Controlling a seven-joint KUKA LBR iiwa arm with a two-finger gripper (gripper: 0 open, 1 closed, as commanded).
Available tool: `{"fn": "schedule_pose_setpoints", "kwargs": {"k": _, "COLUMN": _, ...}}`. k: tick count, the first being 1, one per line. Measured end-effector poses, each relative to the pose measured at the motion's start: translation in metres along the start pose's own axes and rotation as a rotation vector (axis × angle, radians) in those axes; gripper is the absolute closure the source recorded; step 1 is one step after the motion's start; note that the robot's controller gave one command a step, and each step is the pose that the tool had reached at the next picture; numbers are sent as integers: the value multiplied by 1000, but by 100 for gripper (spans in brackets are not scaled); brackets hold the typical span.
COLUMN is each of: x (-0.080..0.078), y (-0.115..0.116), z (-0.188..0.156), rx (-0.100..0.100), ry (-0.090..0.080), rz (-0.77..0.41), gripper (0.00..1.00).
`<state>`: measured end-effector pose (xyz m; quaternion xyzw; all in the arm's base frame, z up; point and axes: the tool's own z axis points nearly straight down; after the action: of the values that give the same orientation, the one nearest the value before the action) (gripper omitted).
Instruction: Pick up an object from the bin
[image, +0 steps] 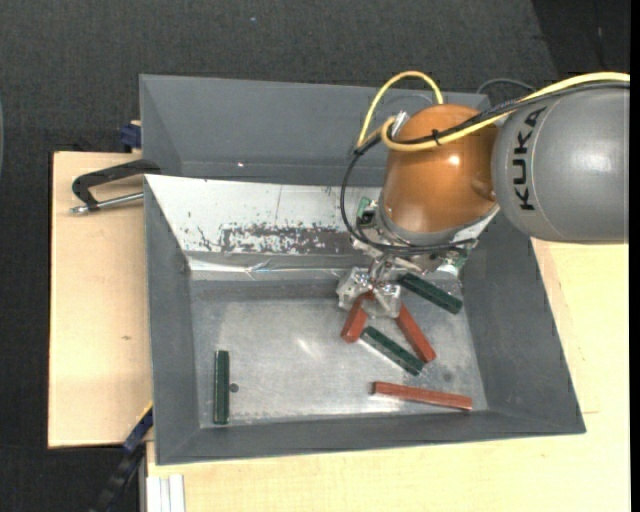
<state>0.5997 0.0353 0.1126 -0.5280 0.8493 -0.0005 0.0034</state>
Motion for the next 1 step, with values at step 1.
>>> {"fn": "schedule_pose_setpoints", "kwargs": {"k": 1, "x": 0, "y": 0, "z": -11, "rx": 0, "ry": 0, "rz": 1, "gripper": 100}}
